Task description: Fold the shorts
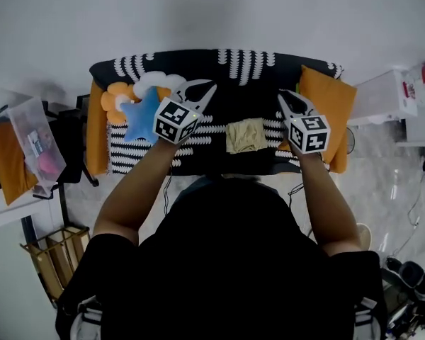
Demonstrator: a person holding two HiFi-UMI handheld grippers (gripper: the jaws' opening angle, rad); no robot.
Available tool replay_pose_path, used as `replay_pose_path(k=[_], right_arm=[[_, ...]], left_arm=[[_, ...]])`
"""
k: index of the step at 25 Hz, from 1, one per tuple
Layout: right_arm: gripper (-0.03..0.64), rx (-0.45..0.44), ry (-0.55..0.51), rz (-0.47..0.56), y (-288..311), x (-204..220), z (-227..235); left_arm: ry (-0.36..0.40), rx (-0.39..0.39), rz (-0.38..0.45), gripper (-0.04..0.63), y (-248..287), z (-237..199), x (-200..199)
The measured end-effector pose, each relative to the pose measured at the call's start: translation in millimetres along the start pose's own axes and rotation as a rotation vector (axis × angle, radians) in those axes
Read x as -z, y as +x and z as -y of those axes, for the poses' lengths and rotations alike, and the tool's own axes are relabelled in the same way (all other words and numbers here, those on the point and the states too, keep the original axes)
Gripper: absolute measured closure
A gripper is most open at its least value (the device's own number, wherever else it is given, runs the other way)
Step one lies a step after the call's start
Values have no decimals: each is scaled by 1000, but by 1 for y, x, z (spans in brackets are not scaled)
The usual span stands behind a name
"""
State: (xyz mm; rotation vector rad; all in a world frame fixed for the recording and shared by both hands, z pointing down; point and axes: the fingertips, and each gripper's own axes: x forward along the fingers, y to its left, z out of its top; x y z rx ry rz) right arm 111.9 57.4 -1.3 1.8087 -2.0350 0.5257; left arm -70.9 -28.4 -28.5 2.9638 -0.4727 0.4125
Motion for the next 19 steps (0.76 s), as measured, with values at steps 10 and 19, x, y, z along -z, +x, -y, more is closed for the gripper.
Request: replay_pose_path(k=[10,19], right_arm=[[546,31,-13,54,-66,-13,30],[546,36,7,47,-133,24,57]], left_arm=[[3,-14,14,577,-2,45,-24],[3,-32,-7,577,1,108,-27]])
